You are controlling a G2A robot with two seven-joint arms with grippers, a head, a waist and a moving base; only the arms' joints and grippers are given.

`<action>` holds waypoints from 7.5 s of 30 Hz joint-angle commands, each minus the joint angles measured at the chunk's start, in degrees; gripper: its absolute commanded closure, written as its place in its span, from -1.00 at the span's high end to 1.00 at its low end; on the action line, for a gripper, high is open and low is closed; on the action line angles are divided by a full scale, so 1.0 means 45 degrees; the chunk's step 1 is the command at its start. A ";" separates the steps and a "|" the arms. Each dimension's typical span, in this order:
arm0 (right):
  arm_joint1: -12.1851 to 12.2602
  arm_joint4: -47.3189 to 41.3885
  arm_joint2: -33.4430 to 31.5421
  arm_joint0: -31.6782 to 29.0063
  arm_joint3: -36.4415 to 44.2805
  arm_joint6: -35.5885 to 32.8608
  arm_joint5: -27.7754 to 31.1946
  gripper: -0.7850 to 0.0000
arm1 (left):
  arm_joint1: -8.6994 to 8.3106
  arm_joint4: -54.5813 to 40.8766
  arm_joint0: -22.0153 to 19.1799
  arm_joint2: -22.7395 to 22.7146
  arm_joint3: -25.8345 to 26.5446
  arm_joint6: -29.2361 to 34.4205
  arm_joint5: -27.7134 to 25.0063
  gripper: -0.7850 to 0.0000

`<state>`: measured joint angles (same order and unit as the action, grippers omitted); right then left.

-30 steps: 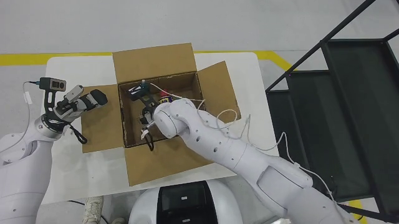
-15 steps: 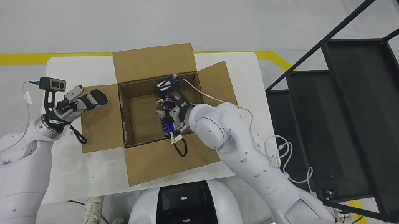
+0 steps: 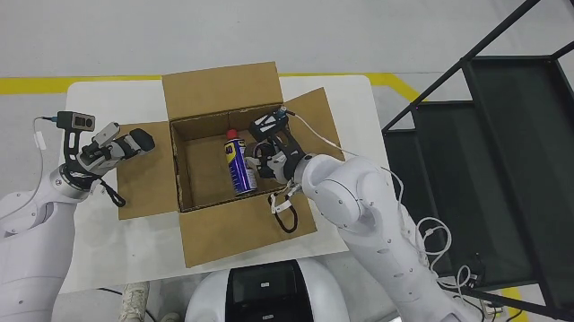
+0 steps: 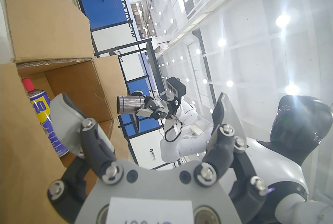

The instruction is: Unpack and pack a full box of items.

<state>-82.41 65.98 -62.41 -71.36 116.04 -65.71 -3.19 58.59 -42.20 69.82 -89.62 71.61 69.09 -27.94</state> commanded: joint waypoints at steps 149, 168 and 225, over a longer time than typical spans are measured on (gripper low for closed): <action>0.1006 -0.2057 -0.0416 0.2217 -0.1778 0.1049 -0.4155 1.00 | 0.0000 0.0000 0.0000 0.0000 0.0000 0.0000 0.0000 1.00; 0.0906 -0.3385 -0.0216 0.2517 -0.2821 0.0581 -0.3957 1.00 | 0.0000 0.0000 0.0000 0.0000 0.0000 0.0000 0.0000 1.00; 0.0416 -0.4113 0.1669 0.4754 -0.5217 -0.0153 -0.4434 1.00 | 0.0000 0.0000 0.0000 0.0000 0.0000 0.0000 0.0000 1.00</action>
<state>-80.23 47.64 -56.23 -51.34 94.08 -66.10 -22.95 58.59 -42.20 69.82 -89.62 71.61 69.09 -27.94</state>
